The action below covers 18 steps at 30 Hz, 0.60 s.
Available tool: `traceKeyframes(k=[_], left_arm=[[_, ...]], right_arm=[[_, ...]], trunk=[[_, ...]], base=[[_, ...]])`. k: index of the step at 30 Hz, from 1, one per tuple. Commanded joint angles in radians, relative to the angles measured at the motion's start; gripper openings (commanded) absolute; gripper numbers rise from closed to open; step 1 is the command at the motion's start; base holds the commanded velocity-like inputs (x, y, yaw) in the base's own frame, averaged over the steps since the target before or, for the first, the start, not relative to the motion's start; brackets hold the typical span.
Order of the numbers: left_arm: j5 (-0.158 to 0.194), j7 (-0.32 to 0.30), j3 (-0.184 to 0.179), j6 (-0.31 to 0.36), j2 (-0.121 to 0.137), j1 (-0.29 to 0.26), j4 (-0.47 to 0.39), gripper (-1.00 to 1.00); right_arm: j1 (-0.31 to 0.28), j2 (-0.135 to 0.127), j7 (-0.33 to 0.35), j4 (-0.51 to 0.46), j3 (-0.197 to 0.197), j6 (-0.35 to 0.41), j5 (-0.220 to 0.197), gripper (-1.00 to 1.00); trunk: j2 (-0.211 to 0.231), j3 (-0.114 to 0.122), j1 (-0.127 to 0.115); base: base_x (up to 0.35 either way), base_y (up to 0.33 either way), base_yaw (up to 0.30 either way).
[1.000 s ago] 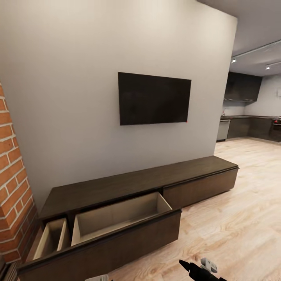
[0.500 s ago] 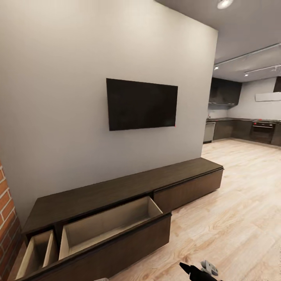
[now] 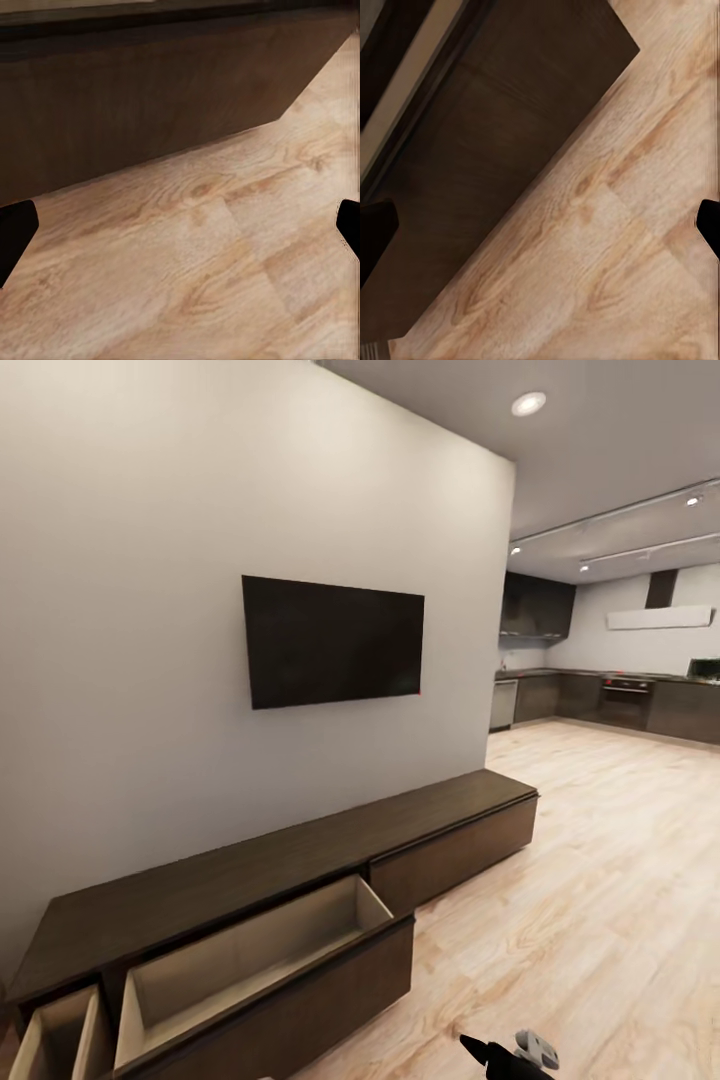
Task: Place each of the two pumpkins and all three candles from the living room inside a cabinet in the living room (use any cabinet), then make sure every cabinet is closed, and position the cauldron so it is next to a table in the living room.
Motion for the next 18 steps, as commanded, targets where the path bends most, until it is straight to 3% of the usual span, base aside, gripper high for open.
traceKeyframes(k=[1,18], left_arm=[[0.008,0.008,-0.004,0.001,0.001,-0.001,0.003,1.0],[0.007,0.008,-0.009,0.001,0.0,-0.002,0.017,1.0]], right_arm=[[0.0,0.0,0.003,0.0,-0.003,0.01,-0.009,1.0],[0.0,0.002,0.003,-0.001,-0.003,0.01,-0.009,1.0]], trunk=[[0.007,0.004,-0.004],[0.126,0.079,-0.069]], base=[[0.0,0.0,-0.187],[0.0,0.0,-0.186]])
